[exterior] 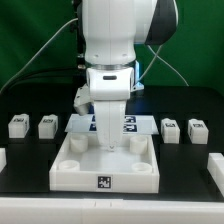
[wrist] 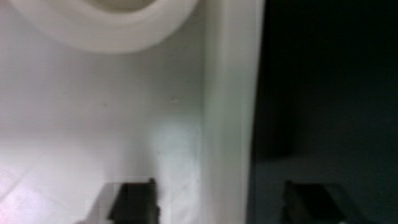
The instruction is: Assemble one leg
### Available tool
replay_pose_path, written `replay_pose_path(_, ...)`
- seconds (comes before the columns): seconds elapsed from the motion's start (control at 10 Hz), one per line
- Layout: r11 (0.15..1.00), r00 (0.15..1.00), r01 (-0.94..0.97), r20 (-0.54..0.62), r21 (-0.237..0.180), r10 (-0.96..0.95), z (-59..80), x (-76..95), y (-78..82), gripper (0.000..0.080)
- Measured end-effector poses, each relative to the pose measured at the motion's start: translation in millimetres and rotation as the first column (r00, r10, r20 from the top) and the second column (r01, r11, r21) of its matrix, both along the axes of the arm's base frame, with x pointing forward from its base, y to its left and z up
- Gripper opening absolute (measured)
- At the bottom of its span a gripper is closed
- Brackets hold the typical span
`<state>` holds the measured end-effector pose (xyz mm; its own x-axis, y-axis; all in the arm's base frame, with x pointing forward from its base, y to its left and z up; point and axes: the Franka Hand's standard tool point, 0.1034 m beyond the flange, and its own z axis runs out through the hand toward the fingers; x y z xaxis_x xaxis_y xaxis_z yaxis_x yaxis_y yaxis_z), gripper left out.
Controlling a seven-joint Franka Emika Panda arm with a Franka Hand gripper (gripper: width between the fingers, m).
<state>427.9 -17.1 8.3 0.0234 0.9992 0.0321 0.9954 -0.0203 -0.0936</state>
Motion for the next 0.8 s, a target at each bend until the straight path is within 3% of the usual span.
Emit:
replay_pose_path(0.1,1.0,1.0,0.0,0.0,0.0,0.0,-0.1,-0.1,-0.2,0.0202)
replay_pose_path(0.2,1.0,1.0,0.001,0.0,0.0,-0.001,-0.1,-0.1,-0.3,0.0074)
replay_pose_path(0.8,1.0,1.0,0.003,0.02,0.0,-0.003,1.8,4.5,-1.1,0.0065)
